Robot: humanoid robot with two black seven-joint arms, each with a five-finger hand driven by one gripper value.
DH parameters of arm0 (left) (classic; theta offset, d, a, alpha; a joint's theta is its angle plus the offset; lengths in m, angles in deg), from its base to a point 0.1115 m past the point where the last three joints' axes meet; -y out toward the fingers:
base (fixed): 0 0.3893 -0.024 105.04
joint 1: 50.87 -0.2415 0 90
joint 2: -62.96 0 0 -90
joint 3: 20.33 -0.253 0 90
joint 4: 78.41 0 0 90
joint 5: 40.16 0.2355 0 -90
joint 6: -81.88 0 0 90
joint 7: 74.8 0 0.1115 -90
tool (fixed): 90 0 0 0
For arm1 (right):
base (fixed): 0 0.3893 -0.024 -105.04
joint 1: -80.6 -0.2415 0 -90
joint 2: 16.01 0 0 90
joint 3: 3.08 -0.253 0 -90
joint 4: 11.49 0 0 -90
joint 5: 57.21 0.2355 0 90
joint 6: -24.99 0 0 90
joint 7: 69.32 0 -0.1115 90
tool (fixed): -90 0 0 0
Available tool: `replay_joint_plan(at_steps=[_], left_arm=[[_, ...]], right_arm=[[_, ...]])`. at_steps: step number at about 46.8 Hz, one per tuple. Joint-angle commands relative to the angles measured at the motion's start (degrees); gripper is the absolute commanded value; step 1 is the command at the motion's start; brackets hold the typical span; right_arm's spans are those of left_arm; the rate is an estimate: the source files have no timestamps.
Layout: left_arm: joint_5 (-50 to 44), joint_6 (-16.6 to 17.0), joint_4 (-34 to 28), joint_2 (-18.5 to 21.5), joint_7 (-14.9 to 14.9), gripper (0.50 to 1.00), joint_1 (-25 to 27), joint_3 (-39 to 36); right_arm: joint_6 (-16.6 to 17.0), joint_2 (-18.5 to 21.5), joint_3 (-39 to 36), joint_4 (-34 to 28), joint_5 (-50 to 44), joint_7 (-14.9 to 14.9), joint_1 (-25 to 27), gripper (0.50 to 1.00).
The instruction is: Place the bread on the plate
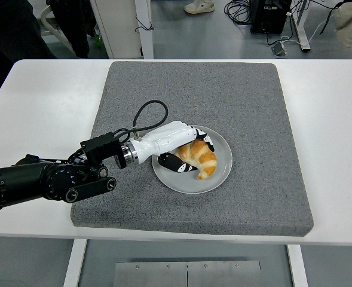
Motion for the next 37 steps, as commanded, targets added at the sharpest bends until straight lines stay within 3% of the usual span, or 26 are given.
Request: replay_joint_plan(at_steps=[1,7,12,37], left_arm=[[-0.1,0.0,0.0,0.2,0.0,0.502,0.0,0.1],[-0.5,-0.1,0.0,0.5,-0.1,0.623,0.0,0.4],[-1.9,-0.1,0.0,0.6,-0.1,0.693,0.0,0.5],[-3.2,-0.2,0.0,0.5,-0.3,0.798,-0.1,0.4]], right_arm=[[0.0,0.0,-0.1,0.2,0.0,0.0,0.0,1.000],[0.0,0.0,-0.1,0.3,0.0,0.0,-0.1,1.000],[0.0,0.0,0.0,0.3,0.0,0.0,-0.1,1.000],[0.0,0.0,0.0,0.3,0.0,0.0,-0.2,1.000]])
